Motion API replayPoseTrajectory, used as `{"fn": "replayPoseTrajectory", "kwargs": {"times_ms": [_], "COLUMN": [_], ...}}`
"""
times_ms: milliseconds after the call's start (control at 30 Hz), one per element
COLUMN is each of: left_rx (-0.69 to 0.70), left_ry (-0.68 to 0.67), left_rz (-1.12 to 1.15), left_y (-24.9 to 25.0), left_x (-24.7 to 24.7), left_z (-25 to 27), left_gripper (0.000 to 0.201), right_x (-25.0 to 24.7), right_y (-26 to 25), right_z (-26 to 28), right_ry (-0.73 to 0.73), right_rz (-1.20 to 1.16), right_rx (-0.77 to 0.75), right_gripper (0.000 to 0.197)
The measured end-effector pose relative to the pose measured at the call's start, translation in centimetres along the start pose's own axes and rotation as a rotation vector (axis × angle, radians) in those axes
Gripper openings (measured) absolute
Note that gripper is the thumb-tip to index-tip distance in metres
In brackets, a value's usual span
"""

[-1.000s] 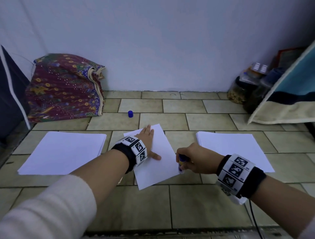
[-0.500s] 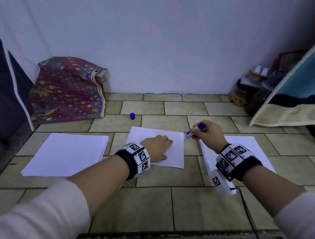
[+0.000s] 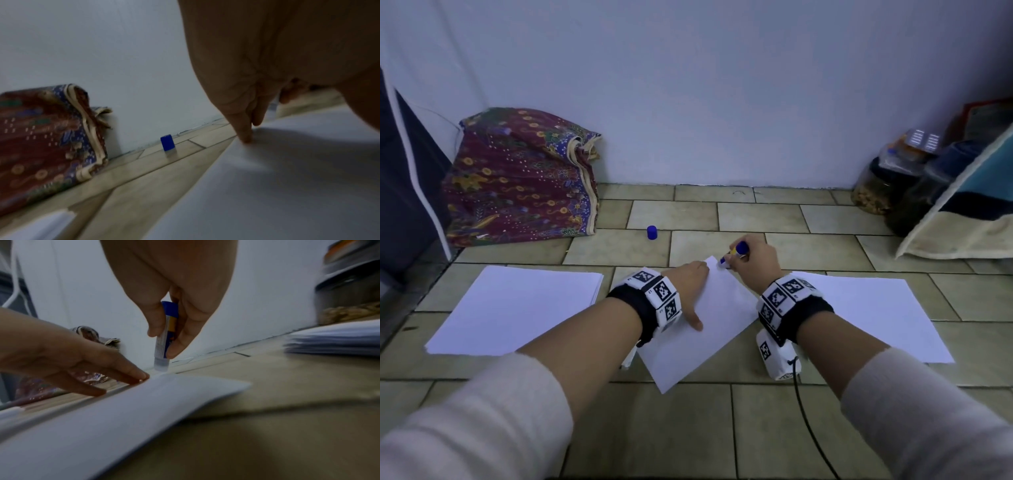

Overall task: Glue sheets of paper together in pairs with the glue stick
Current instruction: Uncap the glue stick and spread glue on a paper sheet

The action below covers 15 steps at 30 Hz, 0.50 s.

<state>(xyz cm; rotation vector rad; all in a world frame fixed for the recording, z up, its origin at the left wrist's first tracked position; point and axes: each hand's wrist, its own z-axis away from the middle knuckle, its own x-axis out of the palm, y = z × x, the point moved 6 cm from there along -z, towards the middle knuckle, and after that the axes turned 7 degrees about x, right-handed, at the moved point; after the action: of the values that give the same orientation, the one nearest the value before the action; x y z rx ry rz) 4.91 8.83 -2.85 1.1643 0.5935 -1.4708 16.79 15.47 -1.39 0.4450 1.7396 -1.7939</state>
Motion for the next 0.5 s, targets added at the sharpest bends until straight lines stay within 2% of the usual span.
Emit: {"fn": "replayPoseTrajectory", "kwargs": {"times_ms": [167,300,500], "left_rx": [0.0,-0.009,-0.037], "left_ry": [-0.032,-0.032,-0.039], "left_rz": [-0.056,-0.01,-0.015], "left_y": [-0.5,-0.6,-0.9], "left_x": [0.6,0.4,0.7], "left_z": [0.0,0.3,-0.1], "left_gripper": [0.118,0.12,0.124], "right_x": [1.5,2.4,1.9], "right_y": [-1.7,-2.7,-3.3], "right_z": [-1.3,-1.9,-1.3], "right_ry": [-0.074,-0.157,-0.287], "right_rz": [0.086,0.264,0.554], "right_rx": [-0.075,-0.093,-0.204], "right_gripper": [0.01,0.013,0.015]}}
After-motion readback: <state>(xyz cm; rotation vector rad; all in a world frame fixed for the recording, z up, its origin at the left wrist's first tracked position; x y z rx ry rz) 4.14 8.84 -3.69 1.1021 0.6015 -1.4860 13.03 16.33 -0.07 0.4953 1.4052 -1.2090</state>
